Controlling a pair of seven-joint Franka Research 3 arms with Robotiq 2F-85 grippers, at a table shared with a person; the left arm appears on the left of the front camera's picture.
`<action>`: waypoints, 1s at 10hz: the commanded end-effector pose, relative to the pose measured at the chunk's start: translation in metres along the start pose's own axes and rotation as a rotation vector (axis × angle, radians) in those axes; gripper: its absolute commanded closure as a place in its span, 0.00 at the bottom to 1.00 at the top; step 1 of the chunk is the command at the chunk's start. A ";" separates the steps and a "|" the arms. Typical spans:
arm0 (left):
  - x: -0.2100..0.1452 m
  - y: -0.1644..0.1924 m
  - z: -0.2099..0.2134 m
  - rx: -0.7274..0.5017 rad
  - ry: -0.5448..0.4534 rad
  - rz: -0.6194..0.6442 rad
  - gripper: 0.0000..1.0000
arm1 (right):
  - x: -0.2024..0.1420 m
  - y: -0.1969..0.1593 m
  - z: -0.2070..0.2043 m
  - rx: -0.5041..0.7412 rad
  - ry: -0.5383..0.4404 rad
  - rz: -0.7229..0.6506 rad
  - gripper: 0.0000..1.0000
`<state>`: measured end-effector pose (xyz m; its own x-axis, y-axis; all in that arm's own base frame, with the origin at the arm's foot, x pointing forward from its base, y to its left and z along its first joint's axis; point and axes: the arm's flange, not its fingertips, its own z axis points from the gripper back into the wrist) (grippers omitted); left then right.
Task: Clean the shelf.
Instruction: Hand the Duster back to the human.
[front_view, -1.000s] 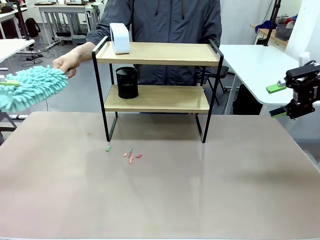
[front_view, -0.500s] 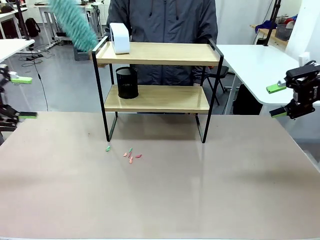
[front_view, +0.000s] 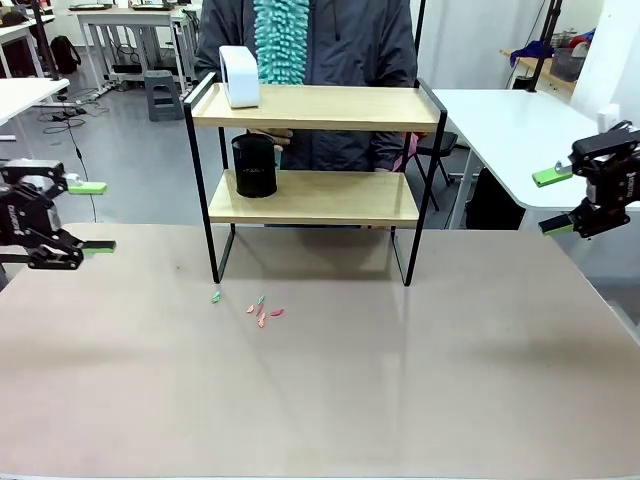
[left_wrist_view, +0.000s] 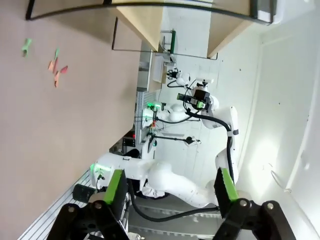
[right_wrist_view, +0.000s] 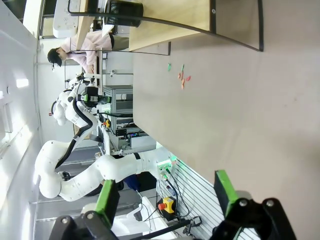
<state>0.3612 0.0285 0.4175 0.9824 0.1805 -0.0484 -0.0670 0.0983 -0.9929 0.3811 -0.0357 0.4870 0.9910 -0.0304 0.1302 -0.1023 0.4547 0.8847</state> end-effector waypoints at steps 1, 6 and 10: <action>-0.007 -0.014 0.007 0.027 -0.025 0.002 0.10 | 0.000 -0.001 0.002 -0.005 0.004 0.022 0.00; -0.007 -0.014 0.007 0.027 -0.025 0.002 0.10 | 0.000 -0.001 0.002 -0.005 0.004 0.022 0.00; -0.007 -0.014 0.007 0.027 -0.025 0.002 0.10 | 0.000 -0.001 0.002 -0.005 0.004 0.022 0.00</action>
<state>0.3574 0.0354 0.4310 0.9779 0.2048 -0.0421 -0.0666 0.1140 -0.9912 0.3811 -0.0357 0.4870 0.9910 -0.0304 0.1304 -0.1025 0.4547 0.8847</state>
